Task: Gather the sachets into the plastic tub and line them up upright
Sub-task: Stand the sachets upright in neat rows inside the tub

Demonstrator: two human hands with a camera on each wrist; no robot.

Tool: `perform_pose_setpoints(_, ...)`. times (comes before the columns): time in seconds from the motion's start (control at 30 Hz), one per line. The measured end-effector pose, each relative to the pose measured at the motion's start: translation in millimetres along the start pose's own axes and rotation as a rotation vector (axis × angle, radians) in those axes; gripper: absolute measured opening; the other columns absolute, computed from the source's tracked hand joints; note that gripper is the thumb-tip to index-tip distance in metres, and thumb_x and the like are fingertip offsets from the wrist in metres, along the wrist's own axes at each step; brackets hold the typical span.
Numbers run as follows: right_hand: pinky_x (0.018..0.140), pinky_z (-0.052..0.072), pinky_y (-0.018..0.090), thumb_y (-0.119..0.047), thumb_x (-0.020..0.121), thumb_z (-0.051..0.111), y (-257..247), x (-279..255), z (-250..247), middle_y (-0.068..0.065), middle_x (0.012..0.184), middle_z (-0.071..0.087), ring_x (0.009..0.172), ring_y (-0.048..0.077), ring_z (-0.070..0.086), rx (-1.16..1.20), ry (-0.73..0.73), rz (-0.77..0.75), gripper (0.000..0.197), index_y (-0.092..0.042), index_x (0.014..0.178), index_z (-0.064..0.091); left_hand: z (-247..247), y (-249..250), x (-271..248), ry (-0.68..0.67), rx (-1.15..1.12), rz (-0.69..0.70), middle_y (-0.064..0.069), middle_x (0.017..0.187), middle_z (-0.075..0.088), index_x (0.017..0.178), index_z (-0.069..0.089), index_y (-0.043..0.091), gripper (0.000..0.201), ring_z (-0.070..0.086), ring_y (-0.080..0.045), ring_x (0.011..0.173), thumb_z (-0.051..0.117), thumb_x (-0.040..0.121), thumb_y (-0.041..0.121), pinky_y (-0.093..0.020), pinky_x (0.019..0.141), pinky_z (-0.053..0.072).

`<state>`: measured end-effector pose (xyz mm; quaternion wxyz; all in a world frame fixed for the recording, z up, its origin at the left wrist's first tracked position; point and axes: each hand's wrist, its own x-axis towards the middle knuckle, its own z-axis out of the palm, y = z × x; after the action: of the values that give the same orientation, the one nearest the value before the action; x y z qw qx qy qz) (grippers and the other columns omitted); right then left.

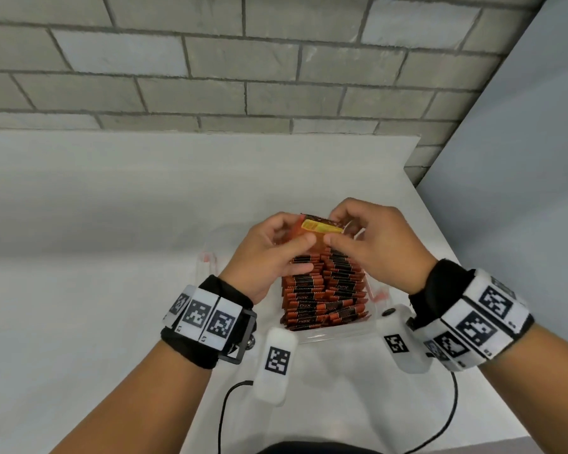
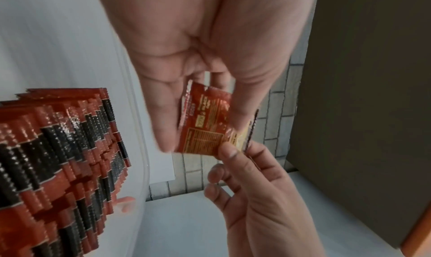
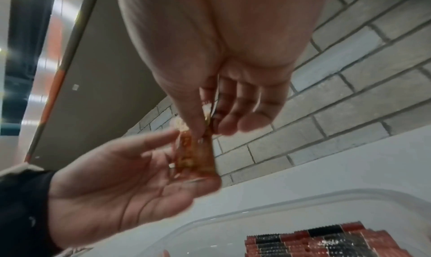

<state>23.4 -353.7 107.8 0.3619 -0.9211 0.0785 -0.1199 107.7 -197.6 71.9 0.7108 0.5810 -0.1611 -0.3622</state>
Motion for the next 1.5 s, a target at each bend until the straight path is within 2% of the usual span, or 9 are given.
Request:
perform_pose_setpoints(0.1,0.063,0.04,0.01,-0.012,0.082,0.07,2,-4,4,-0.014,0.078,0.052,0.07,0.003,0.051,-0.073,0.164,-0.119,0.017,-0.021,0.076,0.057,-2,7,-1,0.09,-0.19,-0.144,-0.014,0.111,0.067,0.112,0.058,0.011,0.04,0.068,-0.032,0.094,0.053,0.091,0.044,-0.036,0.075,0.059)
perform_pose_setpoints(0.3,0.078,0.04,0.022,-0.019,0.078,0.076,10,-15,13,-0.006,0.092,0.048,0.09,0.01,0.047,-0.198,-0.104,-0.148,0.016,-0.018,0.092,0.068,-4,7,-3,0.157,-0.179,-0.018,-0.009,0.09,0.072,0.127,0.05,0.001,0.037,0.071,-0.017,0.071,0.053,0.091,-0.005,-0.028,0.061,0.059)
perform_pose_setpoints(0.47,0.073,0.033,0.003,-0.026,0.087,0.066,10,-16,5,-0.015,0.106,0.046,0.089,-0.01,0.045,-0.081,0.023,-0.091,0.032,-0.027,0.118,0.058,0,3,-7,0.121,-0.024,-0.007,-0.007,0.086,0.074,0.106,0.062,0.004,0.018,0.071,-0.02,0.073,0.055,0.091,-0.003,-0.035,0.069,0.06)
perform_pose_setpoints(0.6,0.075,0.039,0.005,-0.019,0.091,0.061,13,-11,-1,-0.012,0.109,0.054,0.088,0.001,0.053,-0.073,-0.055,-0.048,0.045,-0.027,0.134,0.049,16,0,-10,0.037,0.054,-0.061,-0.007,0.086,0.072,0.105,0.062,0.005,0.017,0.07,-0.019,0.073,0.057,0.09,-0.002,-0.035,0.071,0.06)
perform_pose_setpoints(0.83,0.068,0.048,0.012,-0.011,0.096,0.05,30,-32,-14,-0.014,0.094,0.06,0.08,-0.003,0.057,-0.14,-0.28,0.054,0.021,-0.026,0.104,0.063,4,-8,-7,0.341,0.203,-0.27,0.002,0.117,0.057,0.119,0.054,0.018,0.033,0.052,-0.02,0.113,0.058,0.092,0.035,-0.042,0.094,0.045)
perform_pose_setpoints(0.93,0.07,0.049,0.021,-0.009,0.095,0.051,37,-46,-9,-0.012,0.089,0.06,0.078,0.004,0.057,-0.194,-0.357,0.023,0.025,-0.033,0.093,0.056,-3,-13,-6,0.334,0.116,-0.45,-0.009,0.137,0.043,0.137,0.042,0.014,0.052,0.041,-0.034,0.125,0.057,0.091,0.036,-0.054,0.105,0.035)
perform_pose_setpoints(1.17,0.068,0.033,0.01,-0.011,0.097,0.046,37,-52,-4,-0.024,0.084,0.047,0.077,-0.007,0.047,-0.31,-0.47,0.024,0.021,-0.026,0.103,0.059,4,-20,-6,0.29,-0.023,-0.575,-0.016,0.153,0.026,0.134,0.04,0.013,0.046,0.021,-0.049,0.138,0.054,0.094,0.033,-0.064,0.105,0.03)
perform_pose_setpoints(1.33,0.077,0.042,0.02,-0.013,0.097,0.045,37,-53,-3,-0.016,0.094,0.052,0.084,0.005,0.052,-0.35,-0.531,0.049,0.024,-0.026,0.107,0.062,10,-19,-7,0.29,-0.083,-0.628,-0.003,0.104,0.049,0.085,0.05,0.016,0.017,0.032,-0.042,0.132,0.049,0.098,0.027,-0.06,0.104,0.033)
perform_pose_setpoints(1.5,0.081,0.049,0.027,-0.023,0.095,0.05,30,-51,-3,-0.013,0.102,0.066,0.091,0.009,0.06,-0.501,-0.565,0.045,0.022,-0.029,0.104,0.069,15,-16,-8,0.273,-0.063,-0.59,0.003,0.081,0.046,0.077,0.047,0.021,0.022,0.043,-0.025,0.082,0.047,0.099,0.024,-0.055,0.098,0.035)
